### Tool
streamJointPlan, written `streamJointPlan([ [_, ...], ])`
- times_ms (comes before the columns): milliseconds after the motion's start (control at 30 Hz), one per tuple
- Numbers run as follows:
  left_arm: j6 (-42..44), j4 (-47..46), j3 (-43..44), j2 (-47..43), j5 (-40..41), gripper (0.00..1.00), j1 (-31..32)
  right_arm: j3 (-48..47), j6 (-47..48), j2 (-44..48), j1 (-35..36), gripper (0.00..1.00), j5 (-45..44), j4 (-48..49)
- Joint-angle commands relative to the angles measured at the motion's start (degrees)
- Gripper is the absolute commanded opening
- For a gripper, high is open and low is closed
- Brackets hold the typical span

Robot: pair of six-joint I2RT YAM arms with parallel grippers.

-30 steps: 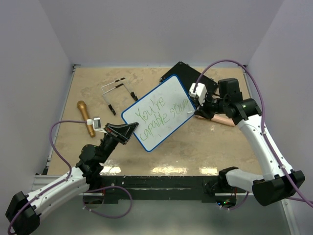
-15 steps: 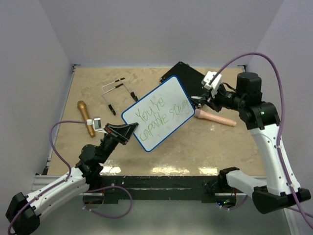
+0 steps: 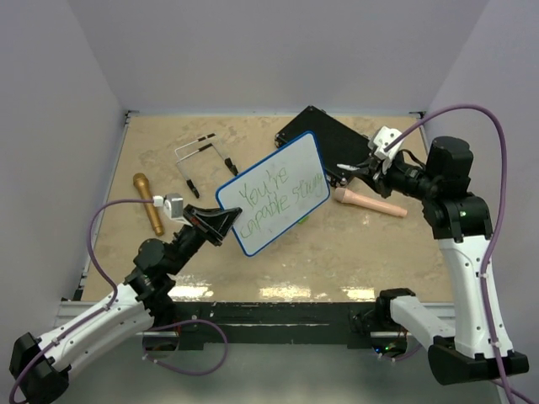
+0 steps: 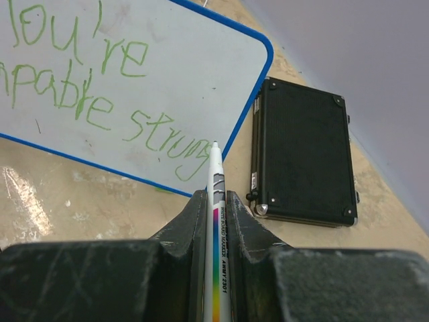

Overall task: Write a sentence on the whiteboard
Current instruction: Put down the whiteboard on the whiteboard stand.

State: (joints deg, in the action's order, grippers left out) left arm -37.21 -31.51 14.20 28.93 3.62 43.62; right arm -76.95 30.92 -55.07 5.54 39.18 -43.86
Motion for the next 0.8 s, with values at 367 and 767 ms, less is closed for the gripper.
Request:
streamJointPlan([
  [367,13.8,5.5,16.6,3.2,-8.8,0.0,-3.4,0.3,-1.5,4.5,-1.9,0.0,6.3,2.2],
  [767,17.5,12.0,28.1,10.6,-19.5,0.0,-14.1,2.6,0.6,4.9,-2.2,0.0,11.5,0.1],
])
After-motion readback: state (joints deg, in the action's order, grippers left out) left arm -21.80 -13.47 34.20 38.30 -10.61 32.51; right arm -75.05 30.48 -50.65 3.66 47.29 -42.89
